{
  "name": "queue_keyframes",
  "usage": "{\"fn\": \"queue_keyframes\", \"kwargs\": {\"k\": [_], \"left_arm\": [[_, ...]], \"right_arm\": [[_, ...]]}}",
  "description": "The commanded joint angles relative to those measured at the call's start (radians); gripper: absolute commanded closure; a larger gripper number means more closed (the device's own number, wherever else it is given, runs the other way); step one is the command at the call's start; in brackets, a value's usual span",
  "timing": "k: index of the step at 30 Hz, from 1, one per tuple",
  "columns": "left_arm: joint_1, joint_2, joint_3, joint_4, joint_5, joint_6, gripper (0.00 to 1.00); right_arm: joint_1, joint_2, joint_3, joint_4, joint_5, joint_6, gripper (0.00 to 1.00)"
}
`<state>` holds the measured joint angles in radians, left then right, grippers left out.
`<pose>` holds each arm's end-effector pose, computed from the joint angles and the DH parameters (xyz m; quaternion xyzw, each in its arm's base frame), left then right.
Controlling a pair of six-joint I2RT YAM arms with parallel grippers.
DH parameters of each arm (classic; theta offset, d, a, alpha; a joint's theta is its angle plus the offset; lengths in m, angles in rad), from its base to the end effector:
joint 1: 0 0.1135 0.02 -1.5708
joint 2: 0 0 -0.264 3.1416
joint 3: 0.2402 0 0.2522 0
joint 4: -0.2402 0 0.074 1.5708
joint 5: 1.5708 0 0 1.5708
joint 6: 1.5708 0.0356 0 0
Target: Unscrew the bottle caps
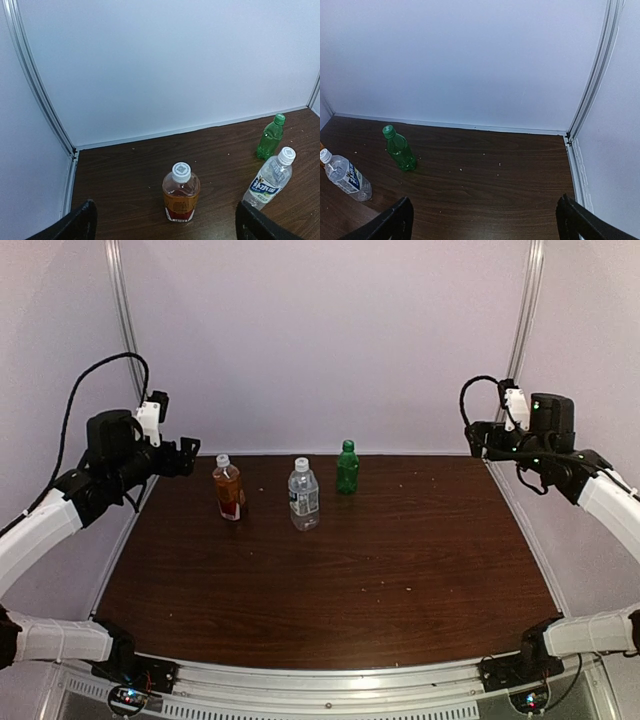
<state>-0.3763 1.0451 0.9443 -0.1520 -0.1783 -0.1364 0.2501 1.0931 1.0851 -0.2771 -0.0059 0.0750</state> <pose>0.2282 -0.0834 0.3496 0.0401 0.7883 -0.0866 0.6078 0.2414 0.0619 0.3752 -0.0717 0.7972 0.0993 0.5912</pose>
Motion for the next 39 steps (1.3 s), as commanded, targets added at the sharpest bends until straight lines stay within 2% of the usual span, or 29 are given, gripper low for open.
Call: {"fn": "queue_keyframes", "kwargs": {"k": [1, 7, 13, 21, 27, 33, 39], "left_arm": [[0.008, 0.019, 0.069, -0.026, 0.017, 0.024, 0.02], [0.007, 0.061, 0.151, -0.112, 0.046, 0.033, 0.02], [0.006, 0.15, 0.259, -0.235, 0.065, 0.055, 0.02], [0.007, 0.325, 0.377, -0.391, 0.135, 0.035, 0.02], [0.008, 0.517, 0.506, -0.468, 0.227, 0.014, 0.06], [0.017, 0.665, 0.609, -0.499, 0.148, 0.023, 0.07], [0.058, 0.77, 0.707, -0.537, 0.158, 0.02, 0.13]], "right_arm": [[-0.004, 0.016, 0.069, -0.062, -0.023, 0.0, 0.0], [0.034, 0.053, 0.157, -0.15, 0.0, -0.014, 0.0], [0.111, 0.122, 0.291, -0.274, 0.099, -0.058, 0.0], [0.143, 0.235, 0.404, -0.439, 0.073, -0.108, 0.0], [0.164, 0.278, 0.408, -0.462, 0.008, -0.104, 0.0], [0.195, 0.301, 0.393, -0.462, 0.008, -0.104, 0.0], [0.213, 0.31, 0.376, -0.461, -0.021, -0.103, 0.0]]}}
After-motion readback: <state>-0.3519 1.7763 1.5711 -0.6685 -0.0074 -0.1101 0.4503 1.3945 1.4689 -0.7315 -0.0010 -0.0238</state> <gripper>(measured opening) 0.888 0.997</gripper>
